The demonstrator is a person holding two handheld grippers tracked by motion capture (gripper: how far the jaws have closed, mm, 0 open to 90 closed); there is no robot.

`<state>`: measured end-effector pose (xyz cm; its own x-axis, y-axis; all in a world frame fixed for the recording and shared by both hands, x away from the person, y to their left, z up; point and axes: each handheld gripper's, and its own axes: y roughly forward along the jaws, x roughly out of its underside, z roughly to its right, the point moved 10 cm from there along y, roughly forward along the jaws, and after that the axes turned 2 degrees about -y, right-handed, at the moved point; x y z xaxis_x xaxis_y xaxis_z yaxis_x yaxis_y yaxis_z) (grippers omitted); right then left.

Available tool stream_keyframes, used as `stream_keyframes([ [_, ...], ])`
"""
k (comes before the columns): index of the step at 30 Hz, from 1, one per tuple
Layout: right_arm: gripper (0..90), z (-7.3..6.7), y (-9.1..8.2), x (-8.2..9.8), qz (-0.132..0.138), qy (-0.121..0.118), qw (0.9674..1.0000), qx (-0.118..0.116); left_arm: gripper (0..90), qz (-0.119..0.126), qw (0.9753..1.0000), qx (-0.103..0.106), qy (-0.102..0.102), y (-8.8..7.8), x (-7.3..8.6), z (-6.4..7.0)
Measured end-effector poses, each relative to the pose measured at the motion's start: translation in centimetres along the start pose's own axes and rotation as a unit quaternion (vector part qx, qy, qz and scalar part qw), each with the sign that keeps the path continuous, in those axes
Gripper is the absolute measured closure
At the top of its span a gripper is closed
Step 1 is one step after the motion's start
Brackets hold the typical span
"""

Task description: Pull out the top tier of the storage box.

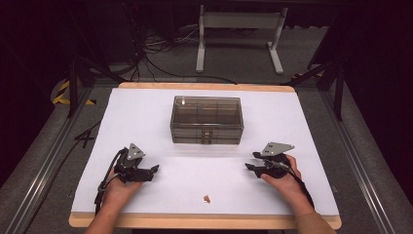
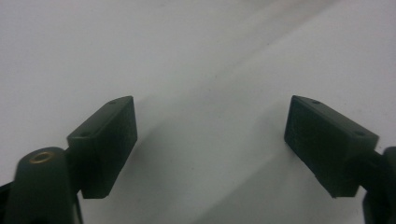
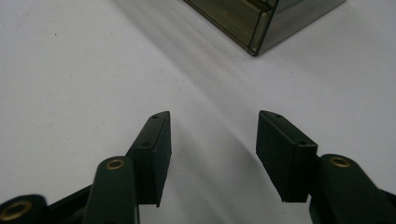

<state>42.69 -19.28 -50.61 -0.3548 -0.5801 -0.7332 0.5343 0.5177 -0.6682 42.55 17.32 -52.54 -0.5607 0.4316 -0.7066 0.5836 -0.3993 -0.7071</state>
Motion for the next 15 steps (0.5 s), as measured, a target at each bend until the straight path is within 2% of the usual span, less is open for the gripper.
stream_keyframes([
  [5, 47.5, -0.4, -0.6, -0.8, 0.003, 0.002, 0.9999, -0.015, 20.9, 0.007, 0.9999, 0.015, 0.001, -1.3, -0.8, 0.5],
  [8, 48.0, -0.7, -0.9, -1.1, -0.001, -0.001, 0.9998, -0.021, 20.7, 0.017, 0.9993, 0.034, -0.006, -2.3, -1.4, 0.7],
  [10, 47.8, -0.8, -1.1, -1.4, -0.005, 0.000, 0.9997, -0.025, 20.7, 0.011, 0.9981, 0.058, -0.019, -2.8, -1.6, 1.0],
  [12, 47.7, -0.9, -1.3, -1.6, -0.005, -0.002, 0.9997, -0.025, 20.3, 0.012, 0.9971, 0.071, -0.026, -3.3, -1.8, 1.0],
  [15, 46.6, -1.1, -1.7, -2.1, -0.008, -0.009, 0.9995, -0.028, 19.4, 0.016, 0.9961, 0.081, -0.031, -3.9, -2.2, 1.1],
])
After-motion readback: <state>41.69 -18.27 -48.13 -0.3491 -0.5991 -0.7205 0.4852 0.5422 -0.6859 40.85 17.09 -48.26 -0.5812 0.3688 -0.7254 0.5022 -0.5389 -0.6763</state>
